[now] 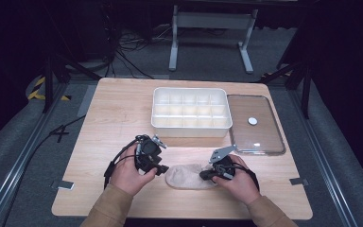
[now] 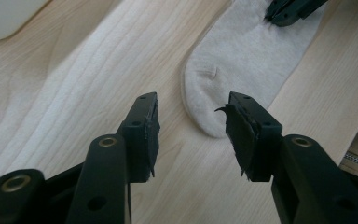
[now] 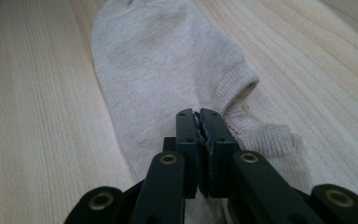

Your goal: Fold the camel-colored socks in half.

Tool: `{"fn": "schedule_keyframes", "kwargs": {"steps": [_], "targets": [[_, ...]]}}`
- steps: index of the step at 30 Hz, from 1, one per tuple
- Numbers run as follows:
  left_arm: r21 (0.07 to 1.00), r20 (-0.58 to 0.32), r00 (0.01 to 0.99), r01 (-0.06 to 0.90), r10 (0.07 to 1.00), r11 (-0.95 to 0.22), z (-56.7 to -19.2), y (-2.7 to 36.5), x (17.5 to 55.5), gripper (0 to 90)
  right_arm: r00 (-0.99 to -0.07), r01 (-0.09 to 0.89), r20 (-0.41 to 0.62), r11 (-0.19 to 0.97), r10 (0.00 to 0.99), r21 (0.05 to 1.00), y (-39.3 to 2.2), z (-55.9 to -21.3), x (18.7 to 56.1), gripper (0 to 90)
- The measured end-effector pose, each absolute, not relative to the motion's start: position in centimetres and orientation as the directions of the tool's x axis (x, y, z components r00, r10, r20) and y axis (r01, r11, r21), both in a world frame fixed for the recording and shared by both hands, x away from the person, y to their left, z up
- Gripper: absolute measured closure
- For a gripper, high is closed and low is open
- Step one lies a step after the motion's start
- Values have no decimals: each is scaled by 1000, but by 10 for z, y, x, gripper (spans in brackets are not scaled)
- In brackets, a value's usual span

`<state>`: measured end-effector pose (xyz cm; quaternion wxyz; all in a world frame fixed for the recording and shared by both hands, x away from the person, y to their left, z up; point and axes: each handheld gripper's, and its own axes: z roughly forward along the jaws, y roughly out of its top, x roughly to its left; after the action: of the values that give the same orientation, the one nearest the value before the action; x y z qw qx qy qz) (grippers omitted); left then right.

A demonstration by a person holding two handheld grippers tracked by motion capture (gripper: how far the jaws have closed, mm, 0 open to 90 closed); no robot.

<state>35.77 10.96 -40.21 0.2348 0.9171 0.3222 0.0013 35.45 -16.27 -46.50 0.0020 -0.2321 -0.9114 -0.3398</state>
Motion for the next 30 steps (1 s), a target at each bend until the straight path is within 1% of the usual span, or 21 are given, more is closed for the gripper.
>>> {"fn": "schedule_keyframes", "kwargs": {"steps": [5, 7, 10, 16, 19, 21, 26, 27, 30], "targets": [[406, -191, 788, 606, 585, -684, -416, 98, 360, 549, -894, 419, 158, 658, 419, 626, -164, -466, 354, 869], [369, -153, 772, 624, 617, -689, -422, 93, 360, 549, -894, 418, 156, 657, 420, 627, -164, -466, 353, 869], [345, -144, 764, 634, 629, -692, -428, 89, 362, 553, -893, 421, 158, 653, 422, 630, -164, -466, 353, 869], [315, -158, 767, 636, 622, -705, -436, 83, 363, 557, -893, 418, 159, 648, 420, 637, -165, -467, 353, 868], [297, -136, 776, 625, 616, -722, -438, 79, 362, 543, -894, 417, 158, 648, 420, 637, -165, -467, 353, 867], [267, -109, 779, 622, 618, -736, -441, 76, 361, 535, -895, 415, 159, 648, 416, 639, -166, -467, 353, 866], [261, -107, 785, 614, 610, -744, -443, 73, 361, 556, -896, 409, 147, 652, 419, 638, -165, -467, 352, 859], [263, -115, 789, 610, 603, -748, -442, 73, 361, 565, -896, 409, 146, 652, 419, 638, -165, -467, 352, 858], [264, -138, 799, 599, 585, -756, -442, 72, 360, 723, -896, 408, 144, 652, 420, 639, -165, -467, 351, 846]]}}
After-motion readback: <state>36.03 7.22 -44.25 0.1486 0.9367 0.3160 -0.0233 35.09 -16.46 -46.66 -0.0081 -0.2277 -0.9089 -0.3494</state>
